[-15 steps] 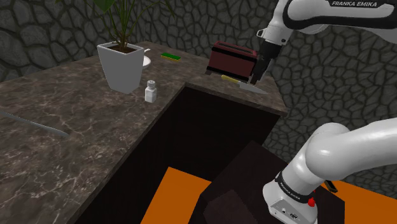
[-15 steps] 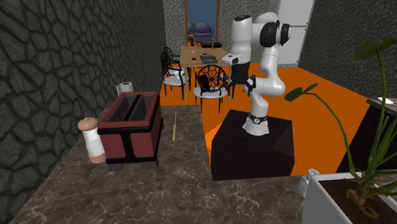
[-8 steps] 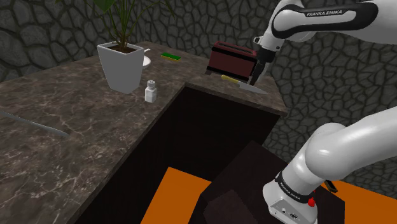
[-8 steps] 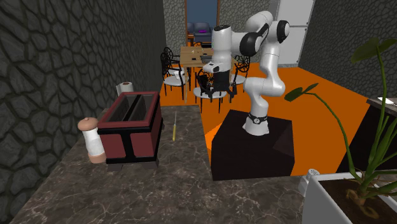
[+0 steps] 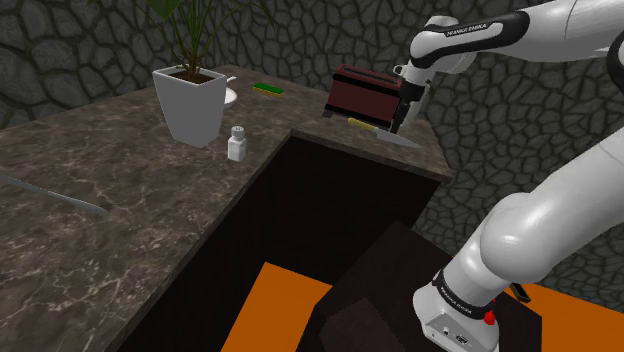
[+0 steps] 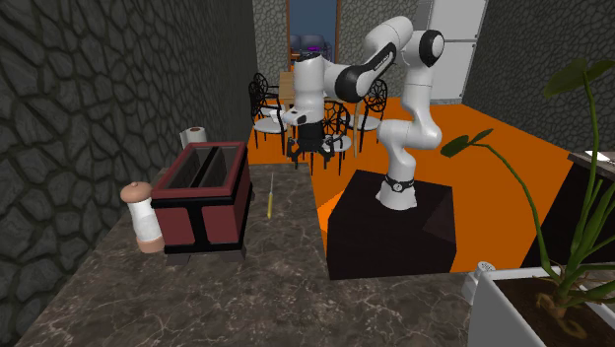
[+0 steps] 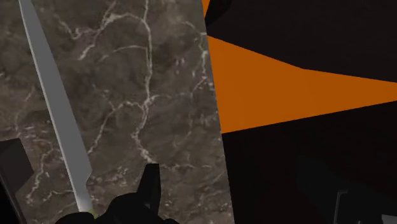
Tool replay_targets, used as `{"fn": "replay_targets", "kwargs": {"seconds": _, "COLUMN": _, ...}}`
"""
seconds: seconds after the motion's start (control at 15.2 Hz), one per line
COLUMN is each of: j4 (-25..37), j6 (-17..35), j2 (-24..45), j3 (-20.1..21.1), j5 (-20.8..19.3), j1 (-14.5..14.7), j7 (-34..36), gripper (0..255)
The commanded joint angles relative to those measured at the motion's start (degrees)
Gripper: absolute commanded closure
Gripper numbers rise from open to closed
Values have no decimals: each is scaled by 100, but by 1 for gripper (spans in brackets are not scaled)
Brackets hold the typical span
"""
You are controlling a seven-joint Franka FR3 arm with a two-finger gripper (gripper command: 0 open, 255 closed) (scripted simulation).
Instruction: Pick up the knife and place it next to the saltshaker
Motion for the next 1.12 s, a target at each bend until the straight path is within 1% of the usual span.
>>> {"fn": "replay_targets", "kwargs": {"seconds": 0.0, "j4": 269, "j6": 159, "j2": 441, "j3": -195, "j5": 171, "j1": 15, "j7": -437, "gripper": 0}}
{"fn": "replay_targets", "kwargs": {"seconds": 0.26, "j4": 950, "j6": 343, "j2": 1410, "j3": -483, "j5": 699, "j1": -63, "j7": -1337, "gripper": 0}}
{"fn": "replay_targets", "kwargs": {"seconds": 0.4, "j4": 1348, "j6": 377, "j2": 1921, "j3": -550, "j5": 1015, "j1": -177, "j7": -1782, "gripper": 0}}
{"fn": "replay_targets", "kwargs": {"seconds": 0.59, "j4": 1965, "j6": 356, "j2": 2631, "j3": -548, "j5": 1449, "j1": -424, "j7": -2349, "gripper": 0}}
{"fn": "replay_targets", "kwargs": {"seconds": 1.06, "j4": 1670, "j6": 826, "j2": 2847, "j3": -477, "j5": 1614, "j1": -475, "j7": -2458, "gripper": 0}}
